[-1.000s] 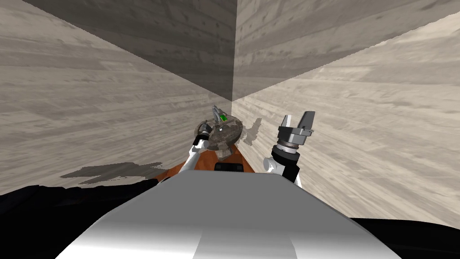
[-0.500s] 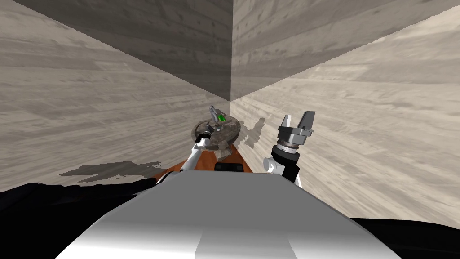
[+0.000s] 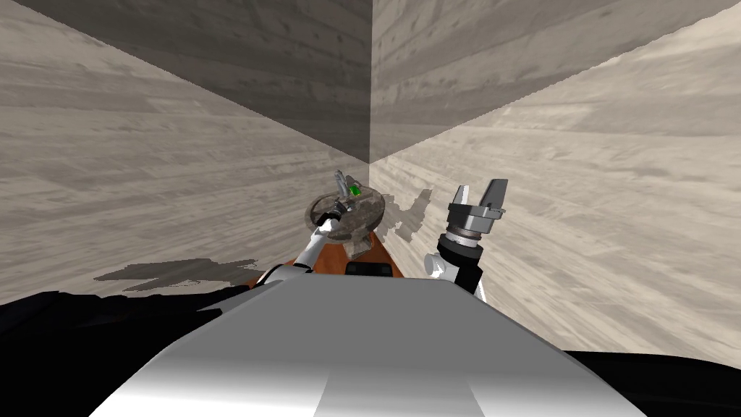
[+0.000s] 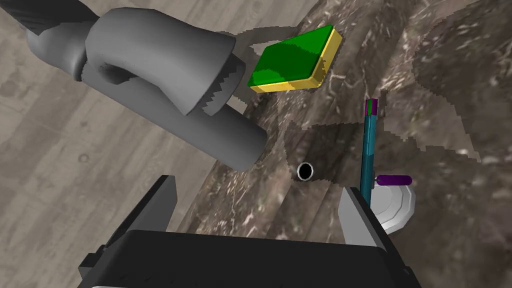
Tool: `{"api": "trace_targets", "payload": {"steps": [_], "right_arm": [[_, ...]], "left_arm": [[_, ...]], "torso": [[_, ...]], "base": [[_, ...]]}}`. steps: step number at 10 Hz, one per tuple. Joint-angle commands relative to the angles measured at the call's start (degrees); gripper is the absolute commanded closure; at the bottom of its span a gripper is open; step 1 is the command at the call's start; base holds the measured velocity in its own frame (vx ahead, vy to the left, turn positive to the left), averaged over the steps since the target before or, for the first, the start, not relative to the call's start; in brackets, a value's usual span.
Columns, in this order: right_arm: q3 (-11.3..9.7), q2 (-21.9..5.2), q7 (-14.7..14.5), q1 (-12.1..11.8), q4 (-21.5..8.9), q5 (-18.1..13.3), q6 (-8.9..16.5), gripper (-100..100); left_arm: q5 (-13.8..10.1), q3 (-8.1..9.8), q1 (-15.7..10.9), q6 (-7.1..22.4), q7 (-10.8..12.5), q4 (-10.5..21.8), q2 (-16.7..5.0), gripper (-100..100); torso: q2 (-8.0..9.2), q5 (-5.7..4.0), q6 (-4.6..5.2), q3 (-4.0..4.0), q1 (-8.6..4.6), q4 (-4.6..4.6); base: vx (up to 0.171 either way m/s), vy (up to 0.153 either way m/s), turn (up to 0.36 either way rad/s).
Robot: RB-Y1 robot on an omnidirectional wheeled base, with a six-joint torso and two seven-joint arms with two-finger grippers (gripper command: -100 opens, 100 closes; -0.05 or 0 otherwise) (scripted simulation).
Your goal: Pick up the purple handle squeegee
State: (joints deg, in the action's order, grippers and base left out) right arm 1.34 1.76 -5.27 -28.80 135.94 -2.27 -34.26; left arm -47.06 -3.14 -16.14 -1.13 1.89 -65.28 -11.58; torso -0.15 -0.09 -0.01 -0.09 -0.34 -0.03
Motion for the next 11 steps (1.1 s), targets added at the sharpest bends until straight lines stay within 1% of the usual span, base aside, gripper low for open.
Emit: {"api": "trace_targets", "payload": {"steps": [1,4,6,8,11], "right_arm": [[0.0,0.0,0.0,0.0,0.0,0.0,0.0,0],[0.0,0.0,0.0,0.0,0.0,0.0,0.0,0],[0.0,0.0,0.0,0.0,0.0,0.0,0.0,0],[0.0,0.0,0.0,0.0,0.0,0.0,0.0,0],[0.0,0.0,0.0,0.0,0.0,0.0,0.0,0]], "left_arm": [[-1.0,0.05,-1.0,0.9,0.1,1.8,-0.2,-100],[-5.0,-0.16,-5.0,3.3,0.7,7.8,-1.3,-100],[-7.1,-0.31,-7.1,4.6,1.0,11.6,-2.0,-100],[-8.8,-0.47,-8.6,5.6,1.3,14.4,-2.6,-100],[-10.4,-0.70,-9.9,6.7,1.6,17.1,-3.0,-100]], "torso": [[0.00,0.00,0.00,0.00,0.00,0.00],[0.05,0.03,-0.01,0.02,0.14,0.01],[0.03,0.02,-0.01,0.01,0.09,0.00],[0.08,0.02,-0.01,0.04,0.13,0.01],[0.15,0.04,-0.02,0.08,0.21,0.03]], "base": [[0.023,-0.067,0.015],[0.018,-0.062,0.026],[0.021,-0.075,0.029],[0.004,-0.063,0.018],[-0.009,-0.044,0.010]]}}
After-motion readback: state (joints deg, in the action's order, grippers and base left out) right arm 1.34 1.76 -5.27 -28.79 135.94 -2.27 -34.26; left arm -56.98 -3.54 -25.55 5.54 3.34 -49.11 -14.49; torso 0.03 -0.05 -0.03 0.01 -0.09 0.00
